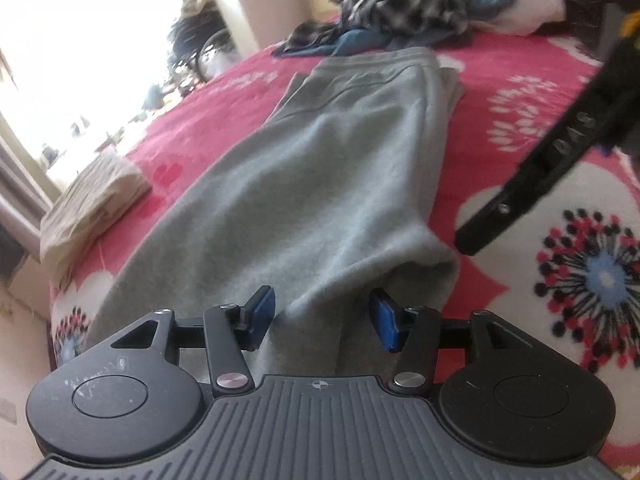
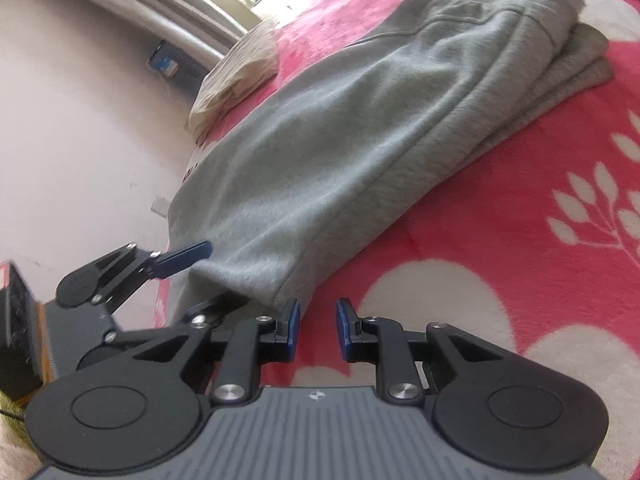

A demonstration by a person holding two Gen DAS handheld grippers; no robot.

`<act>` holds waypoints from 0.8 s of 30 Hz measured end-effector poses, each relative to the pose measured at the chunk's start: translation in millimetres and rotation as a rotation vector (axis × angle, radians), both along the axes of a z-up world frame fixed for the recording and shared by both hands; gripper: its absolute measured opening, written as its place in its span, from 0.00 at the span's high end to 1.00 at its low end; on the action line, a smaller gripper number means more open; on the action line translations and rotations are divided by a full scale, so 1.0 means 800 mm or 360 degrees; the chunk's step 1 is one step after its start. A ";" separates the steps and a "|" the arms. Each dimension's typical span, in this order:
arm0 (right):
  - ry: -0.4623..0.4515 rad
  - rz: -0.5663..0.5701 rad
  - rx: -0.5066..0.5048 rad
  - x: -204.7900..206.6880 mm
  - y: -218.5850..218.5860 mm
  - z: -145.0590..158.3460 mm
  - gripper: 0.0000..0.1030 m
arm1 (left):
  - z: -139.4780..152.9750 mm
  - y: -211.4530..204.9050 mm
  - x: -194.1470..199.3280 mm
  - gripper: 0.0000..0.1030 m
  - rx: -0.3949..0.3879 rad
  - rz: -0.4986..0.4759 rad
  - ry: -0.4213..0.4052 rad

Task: Fold clothes
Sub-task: 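Grasp the folded pants edge with the left gripper and tuck it under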

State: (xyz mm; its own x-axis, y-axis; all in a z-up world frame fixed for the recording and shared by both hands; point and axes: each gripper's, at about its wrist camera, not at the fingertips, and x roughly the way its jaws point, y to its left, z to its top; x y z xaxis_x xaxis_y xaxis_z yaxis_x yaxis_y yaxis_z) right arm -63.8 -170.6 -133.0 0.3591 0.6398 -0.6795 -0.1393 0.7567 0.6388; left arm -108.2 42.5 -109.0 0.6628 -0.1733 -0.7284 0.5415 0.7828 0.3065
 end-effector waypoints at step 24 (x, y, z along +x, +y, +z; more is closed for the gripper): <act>-0.0101 0.0085 -0.0019 0.010 0.026 -0.013 0.82 | 0.023 0.012 0.017 0.88 -0.0061 0.0007 -0.0095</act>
